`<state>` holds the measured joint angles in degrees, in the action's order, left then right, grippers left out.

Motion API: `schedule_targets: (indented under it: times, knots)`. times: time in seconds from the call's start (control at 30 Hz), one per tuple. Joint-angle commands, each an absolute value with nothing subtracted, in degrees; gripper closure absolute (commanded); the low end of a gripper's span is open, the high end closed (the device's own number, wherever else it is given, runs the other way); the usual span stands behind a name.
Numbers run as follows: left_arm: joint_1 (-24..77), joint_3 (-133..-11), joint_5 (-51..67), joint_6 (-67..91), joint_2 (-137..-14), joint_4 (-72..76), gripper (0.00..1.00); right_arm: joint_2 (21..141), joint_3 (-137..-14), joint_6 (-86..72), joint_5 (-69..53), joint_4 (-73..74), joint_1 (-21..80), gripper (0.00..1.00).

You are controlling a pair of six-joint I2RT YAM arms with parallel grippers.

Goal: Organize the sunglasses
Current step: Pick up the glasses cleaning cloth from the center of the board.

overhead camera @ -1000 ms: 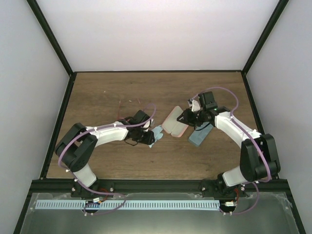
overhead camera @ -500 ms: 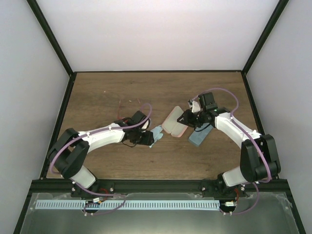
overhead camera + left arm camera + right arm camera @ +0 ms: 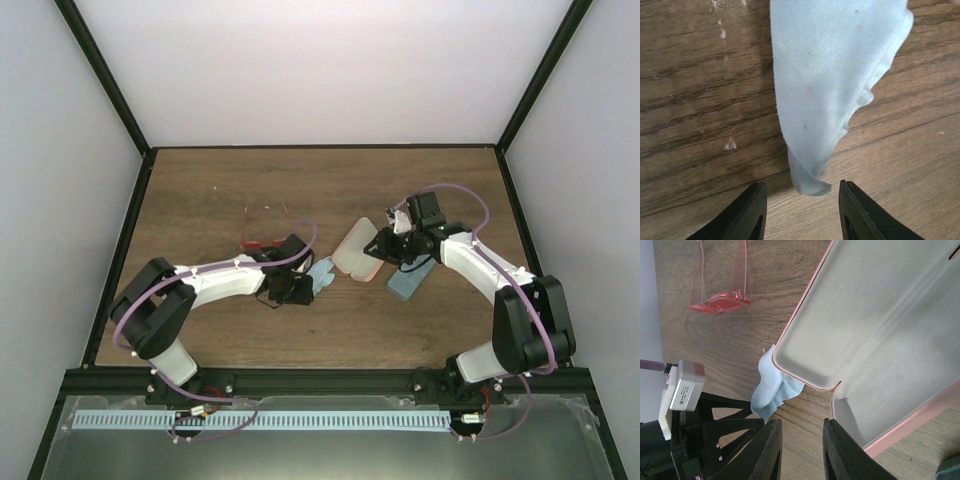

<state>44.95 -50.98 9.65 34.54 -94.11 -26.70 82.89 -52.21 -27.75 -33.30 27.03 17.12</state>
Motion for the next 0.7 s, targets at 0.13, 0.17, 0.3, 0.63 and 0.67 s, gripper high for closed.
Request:
schedule_targets:
  times: [0.13,0.17,0.3,0.63,0.67]
  knots:
    - [45.17,-53.83,7.43,35.59,-97.12,-26.04,0.65,81.75,-53.08,-27.34,-32.91,28.14,17.58,0.76]
    - [45.15,-54.02,7.39,35.6,-97.54,-26.02,0.67,81.74,-53.09,-27.21,-32.74,28.31,17.57,0.76]
    - [45.15,-54.23,6.76,35.83,-97.61,-26.65,0.89,81.7,-52.86,-27.21,-33.04,28.29,17.54,0.76]
    - [45.08,-56.74,2.33,33.32,-89.16,-36.41,0.96,82.17,-53.15,-27.38,-33.99,27.11,17.61,0.76]
    - [45.1,-58.3,2.12,32.43,-88.53,-37.72,0.96,82.25,-53.24,-27.43,-34.09,26.97,17.58,0.76]
